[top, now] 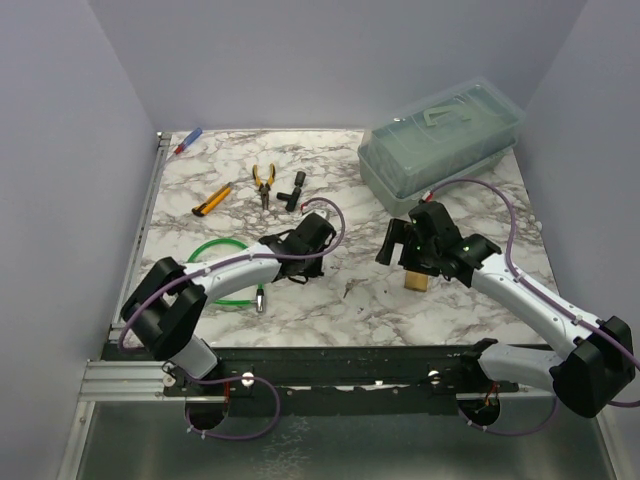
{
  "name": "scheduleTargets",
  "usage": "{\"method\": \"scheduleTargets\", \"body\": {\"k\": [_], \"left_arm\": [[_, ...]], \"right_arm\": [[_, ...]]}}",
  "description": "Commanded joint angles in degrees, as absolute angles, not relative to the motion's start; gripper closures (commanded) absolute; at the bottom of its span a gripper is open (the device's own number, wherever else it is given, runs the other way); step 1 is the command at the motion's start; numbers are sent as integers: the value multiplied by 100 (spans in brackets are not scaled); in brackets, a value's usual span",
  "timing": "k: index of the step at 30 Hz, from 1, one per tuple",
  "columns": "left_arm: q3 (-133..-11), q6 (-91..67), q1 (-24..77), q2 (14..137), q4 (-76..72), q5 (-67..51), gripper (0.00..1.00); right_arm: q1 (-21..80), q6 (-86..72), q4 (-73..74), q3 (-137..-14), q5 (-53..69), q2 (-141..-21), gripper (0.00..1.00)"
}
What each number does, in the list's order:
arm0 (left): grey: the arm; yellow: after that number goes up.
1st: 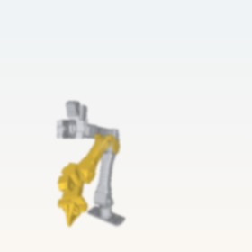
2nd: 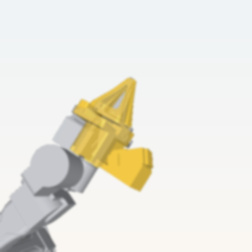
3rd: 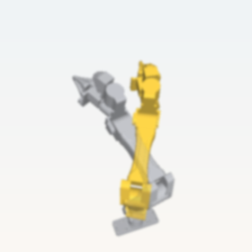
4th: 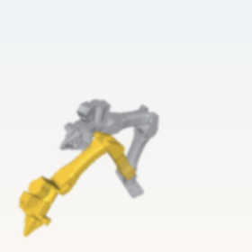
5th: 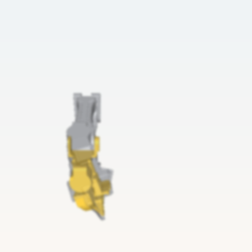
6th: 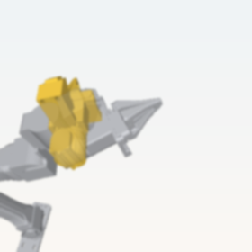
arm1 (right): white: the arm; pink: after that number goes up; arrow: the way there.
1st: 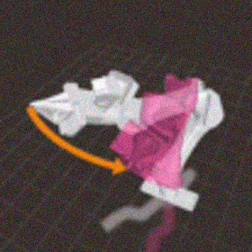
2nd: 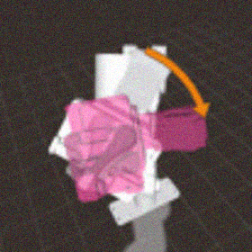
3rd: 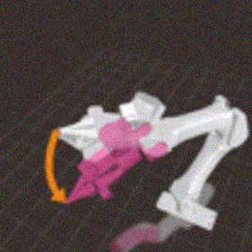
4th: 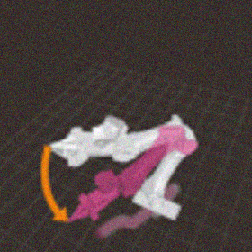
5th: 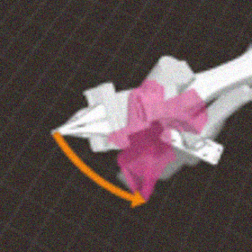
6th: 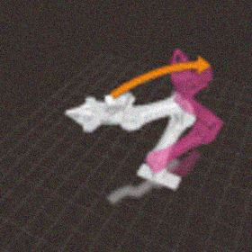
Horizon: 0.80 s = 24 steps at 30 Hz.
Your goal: Unlock with the key
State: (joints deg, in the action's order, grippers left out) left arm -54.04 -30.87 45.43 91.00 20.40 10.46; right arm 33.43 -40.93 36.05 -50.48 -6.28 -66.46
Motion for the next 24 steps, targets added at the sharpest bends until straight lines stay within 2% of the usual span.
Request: {"method": "scheduleTargets", "body": {"k": [1, 17, 19, 24], "left_arm": [[-5217, -3025, 4579, 8516, 1883, 838, 100], [-5123, -3048, 4623, 7053, 1345, -267, 100], [-5200, -3050, 4620, 7025, 1301, -455, 100], [-5285, -3001, 4620, 7335, 1640, -80, 100]], "right_arm": [[3366, -4175, 3130, -5016, -98, -6628, 0], [3360, -4703, 970, -4356, 1826, -6235, 1], [3365, -4719, 972, -4345, 1869, -6288, 2], [3365, -4823, 1767, -4535, 1221, -6465, 2]]}}
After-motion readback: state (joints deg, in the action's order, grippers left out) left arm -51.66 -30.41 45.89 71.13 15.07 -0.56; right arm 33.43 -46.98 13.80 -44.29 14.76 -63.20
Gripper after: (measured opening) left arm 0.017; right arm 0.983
